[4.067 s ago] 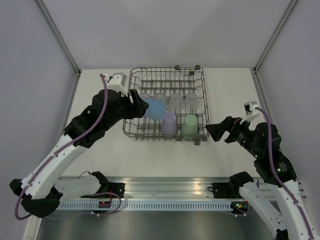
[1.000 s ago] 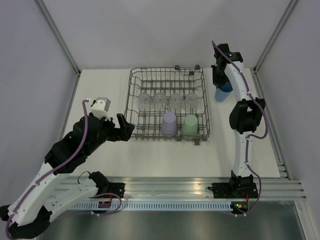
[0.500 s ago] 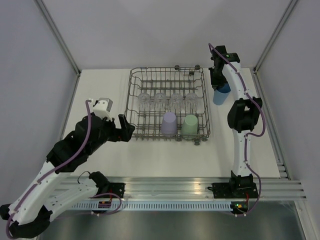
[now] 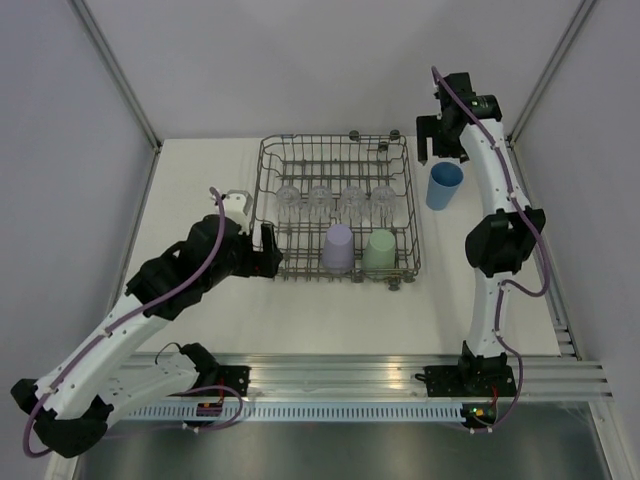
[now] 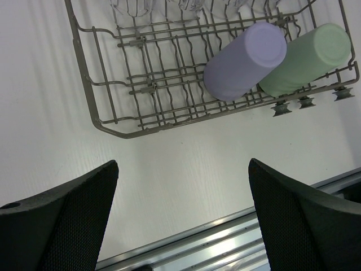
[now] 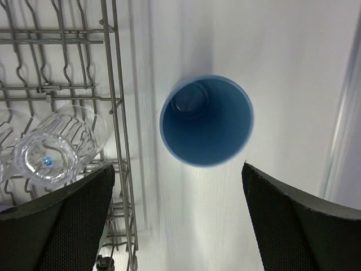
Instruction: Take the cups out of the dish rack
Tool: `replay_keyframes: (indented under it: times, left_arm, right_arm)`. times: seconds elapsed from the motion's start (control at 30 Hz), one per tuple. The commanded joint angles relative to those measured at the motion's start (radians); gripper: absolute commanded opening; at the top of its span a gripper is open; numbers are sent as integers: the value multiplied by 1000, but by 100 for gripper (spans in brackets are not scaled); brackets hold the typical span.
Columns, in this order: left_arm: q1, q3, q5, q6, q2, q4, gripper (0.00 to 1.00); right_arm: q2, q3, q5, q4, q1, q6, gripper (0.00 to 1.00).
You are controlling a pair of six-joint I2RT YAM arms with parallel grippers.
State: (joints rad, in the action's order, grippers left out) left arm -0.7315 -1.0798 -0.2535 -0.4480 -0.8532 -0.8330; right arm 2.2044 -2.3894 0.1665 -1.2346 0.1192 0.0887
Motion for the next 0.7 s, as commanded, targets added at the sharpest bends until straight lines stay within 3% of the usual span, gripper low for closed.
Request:
replay_keyframes:
  times: [0.0,0.1,0.17,0.33,0.4,0.53,0.67]
  left_arm:
    - [-9,-52,-20,-20,-56,23,99]
    - [-41,-91,-68,-44,-124,26,100]
    - [-66,-132,-113,-63,-164,26,100]
    - [-161,-216,-205,-107,-302,34,100]
    - [-190,-259,-234,-116,-364,40,100]
    - [-220,-295,-245,-109,-453,109,100]
    - [-236,-295,-240,-87,-520,208,100]
  right_arm:
    - [-173,25,51,6,-6,5,98]
    - [-316,120,73,81,-6,25,98]
    - [-464,270,79,163,-6,31,98]
    - [-910,753,13,570,-6,143,98]
    - [-1035,870,-80,695,-6,192,98]
    - [-1268,1038,-293,744,-6,298,98]
    - [-1388,1114,-335,696,-6,351,98]
